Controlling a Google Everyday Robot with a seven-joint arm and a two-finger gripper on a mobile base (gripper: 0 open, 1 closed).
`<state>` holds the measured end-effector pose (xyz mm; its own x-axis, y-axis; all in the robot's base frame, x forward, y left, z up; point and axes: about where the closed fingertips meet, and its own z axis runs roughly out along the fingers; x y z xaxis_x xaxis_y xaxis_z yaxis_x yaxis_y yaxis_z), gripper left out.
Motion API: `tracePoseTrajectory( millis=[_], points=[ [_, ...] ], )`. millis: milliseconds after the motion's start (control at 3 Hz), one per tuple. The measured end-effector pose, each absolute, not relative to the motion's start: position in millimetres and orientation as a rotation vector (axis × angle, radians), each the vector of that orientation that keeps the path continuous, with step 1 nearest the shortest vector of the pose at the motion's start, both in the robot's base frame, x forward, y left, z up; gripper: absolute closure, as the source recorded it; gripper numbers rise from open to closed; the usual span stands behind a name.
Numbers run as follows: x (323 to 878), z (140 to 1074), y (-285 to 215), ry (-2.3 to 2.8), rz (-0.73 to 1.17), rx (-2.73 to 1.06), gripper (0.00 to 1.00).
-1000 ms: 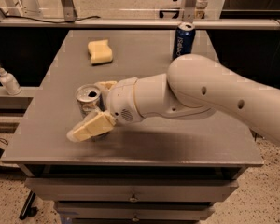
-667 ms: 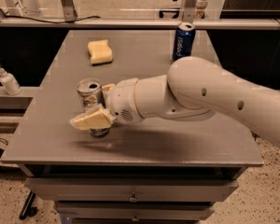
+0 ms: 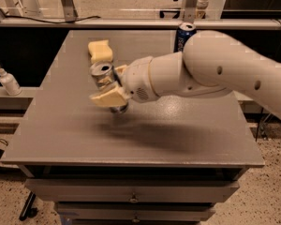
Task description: Knock redbull can over
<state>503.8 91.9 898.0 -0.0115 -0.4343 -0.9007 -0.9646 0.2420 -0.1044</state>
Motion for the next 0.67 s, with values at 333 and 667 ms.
tracePoseTrajectory(
  millis=[333,667],
  points=[
    [532.5,923.1,66.1,1.625,0.608,-1.455,1.00],
    [560.6,924.1,47.6,1.675,0.491,-1.634,1.00]
  ],
)
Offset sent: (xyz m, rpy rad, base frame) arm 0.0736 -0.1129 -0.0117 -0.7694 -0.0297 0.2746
